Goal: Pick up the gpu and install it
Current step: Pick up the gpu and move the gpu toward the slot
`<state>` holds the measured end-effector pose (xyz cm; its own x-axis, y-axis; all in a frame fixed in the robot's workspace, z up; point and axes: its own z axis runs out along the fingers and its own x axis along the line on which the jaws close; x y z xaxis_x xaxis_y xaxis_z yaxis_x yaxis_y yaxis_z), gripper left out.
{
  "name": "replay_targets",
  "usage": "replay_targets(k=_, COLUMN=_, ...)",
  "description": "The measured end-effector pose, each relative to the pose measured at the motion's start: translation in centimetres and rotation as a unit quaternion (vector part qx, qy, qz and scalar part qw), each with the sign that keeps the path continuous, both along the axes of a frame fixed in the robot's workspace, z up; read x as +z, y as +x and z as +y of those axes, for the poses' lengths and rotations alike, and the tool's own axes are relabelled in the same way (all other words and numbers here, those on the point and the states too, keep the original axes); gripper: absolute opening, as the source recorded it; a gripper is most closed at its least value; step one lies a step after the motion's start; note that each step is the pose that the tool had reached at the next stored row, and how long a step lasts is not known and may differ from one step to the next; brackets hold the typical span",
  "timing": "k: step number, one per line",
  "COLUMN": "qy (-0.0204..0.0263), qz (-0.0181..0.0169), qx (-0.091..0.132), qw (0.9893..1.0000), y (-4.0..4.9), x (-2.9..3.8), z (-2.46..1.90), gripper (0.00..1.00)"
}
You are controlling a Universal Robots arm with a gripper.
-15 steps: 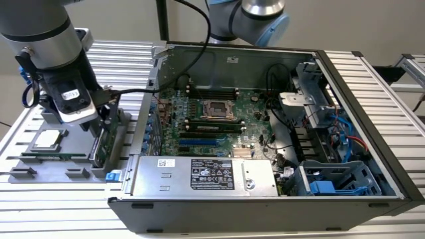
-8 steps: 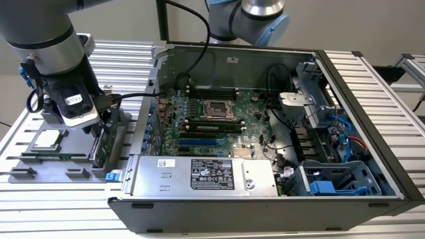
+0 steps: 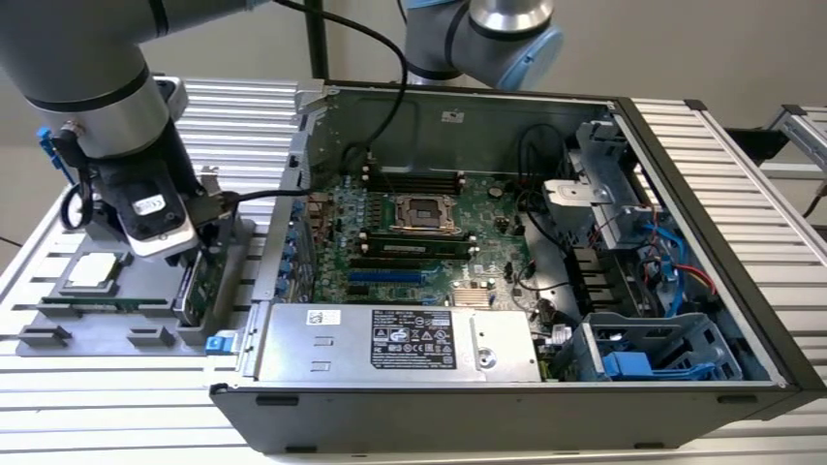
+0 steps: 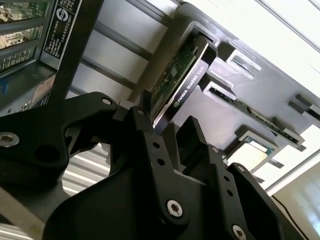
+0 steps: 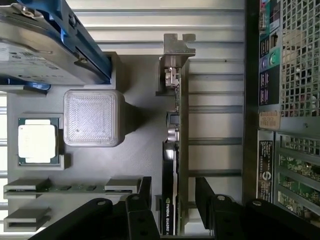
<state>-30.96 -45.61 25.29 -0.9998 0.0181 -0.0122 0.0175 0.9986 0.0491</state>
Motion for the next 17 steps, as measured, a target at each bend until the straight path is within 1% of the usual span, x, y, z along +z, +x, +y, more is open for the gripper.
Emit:
replay_targets(k=9, qy=0.0000, qz=0.0000, qx=0.000, qw=1.0000, y=0.00, x=-1.15, z=0.05, gripper=1.00)
replay_targets(k=17, qy=0.0000, qz=0.0000, qx=0.000, qw=1.0000, y=-0.01, x=-2.00, z=0.09, gripper=1.00)
